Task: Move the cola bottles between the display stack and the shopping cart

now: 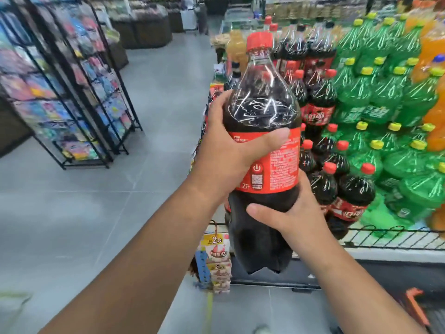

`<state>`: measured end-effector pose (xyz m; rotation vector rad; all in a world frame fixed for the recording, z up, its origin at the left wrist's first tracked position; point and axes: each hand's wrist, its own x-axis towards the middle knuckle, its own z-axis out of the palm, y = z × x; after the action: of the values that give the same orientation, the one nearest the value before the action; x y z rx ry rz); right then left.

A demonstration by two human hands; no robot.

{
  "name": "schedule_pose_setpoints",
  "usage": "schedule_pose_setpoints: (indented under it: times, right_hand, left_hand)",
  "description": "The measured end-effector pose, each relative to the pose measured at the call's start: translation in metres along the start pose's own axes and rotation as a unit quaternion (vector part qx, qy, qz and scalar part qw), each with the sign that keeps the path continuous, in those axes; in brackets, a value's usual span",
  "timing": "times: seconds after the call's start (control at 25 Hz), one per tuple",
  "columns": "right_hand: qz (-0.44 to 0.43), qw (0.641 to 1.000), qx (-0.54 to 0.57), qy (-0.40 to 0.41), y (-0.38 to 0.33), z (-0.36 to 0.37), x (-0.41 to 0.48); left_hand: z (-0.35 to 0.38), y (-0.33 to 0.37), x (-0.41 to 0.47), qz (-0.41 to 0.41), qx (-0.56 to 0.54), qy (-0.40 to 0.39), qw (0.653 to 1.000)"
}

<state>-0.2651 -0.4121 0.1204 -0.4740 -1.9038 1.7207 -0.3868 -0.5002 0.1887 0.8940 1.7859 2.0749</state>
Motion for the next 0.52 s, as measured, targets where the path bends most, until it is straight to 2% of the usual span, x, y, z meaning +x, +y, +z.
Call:
schedule_pose_setpoints:
  times: [0.32, 0.52]
  right_hand:
    - [-0.018, 0.995, 0.021, -0.095, 0.01, 0.037, 0.074]
    - [-0.022, 0.99, 0.027, -0.138, 0.009, 0.049, 0.117]
  left_hand:
    - [-0.039, -0.006, 0.044, 0.006, 0.039, 0.08, 0.996]
    - [-0.052, -0.007, 0.074, 0.006, 0.053, 0.104, 0.993]
